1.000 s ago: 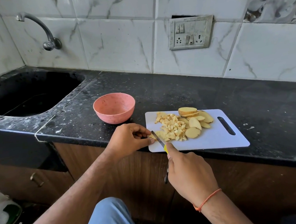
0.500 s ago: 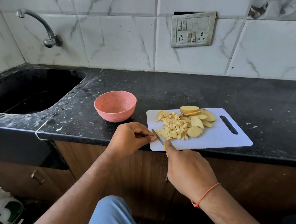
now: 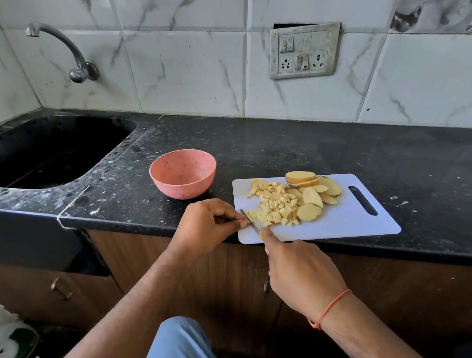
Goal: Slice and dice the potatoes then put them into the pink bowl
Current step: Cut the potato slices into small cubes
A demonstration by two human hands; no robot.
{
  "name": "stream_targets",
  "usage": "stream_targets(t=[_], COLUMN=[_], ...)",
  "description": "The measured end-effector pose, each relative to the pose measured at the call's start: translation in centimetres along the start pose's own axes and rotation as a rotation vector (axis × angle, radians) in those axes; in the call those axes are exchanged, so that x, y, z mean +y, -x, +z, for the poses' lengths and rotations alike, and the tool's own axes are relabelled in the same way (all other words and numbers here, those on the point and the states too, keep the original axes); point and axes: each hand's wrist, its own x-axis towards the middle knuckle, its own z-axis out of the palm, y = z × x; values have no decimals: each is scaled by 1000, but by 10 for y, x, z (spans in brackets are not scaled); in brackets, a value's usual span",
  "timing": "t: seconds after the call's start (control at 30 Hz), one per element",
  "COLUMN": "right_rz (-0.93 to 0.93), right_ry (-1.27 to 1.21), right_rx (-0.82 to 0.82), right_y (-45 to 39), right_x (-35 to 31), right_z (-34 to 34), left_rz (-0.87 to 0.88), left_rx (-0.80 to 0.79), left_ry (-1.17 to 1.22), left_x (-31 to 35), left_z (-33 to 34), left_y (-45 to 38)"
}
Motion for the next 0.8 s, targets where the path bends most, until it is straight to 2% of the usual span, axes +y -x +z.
stream_targets(t=[0.27, 0.43, 0.57, 0.73, 0.8], right_rz=[21, 40, 51, 144, 200], right_ry=[66, 60, -125, -571, -698], right_rx=[-45, 1, 23, -14, 17], right_y=[33, 31, 11, -14, -21], right_x=[17, 33, 52, 87, 108], right_z=[-8, -6, -3, -7, -7], left_rz=[-24, -44, -73, -115, -112], left_rx=[1, -19, -40, -63, -71], left_ry=[-6, 6, -6, 9, 25], left_x=[1, 3, 3, 3, 2], left_z=[1, 0, -2, -4, -5], left_y=[0, -1, 0, -2, -4])
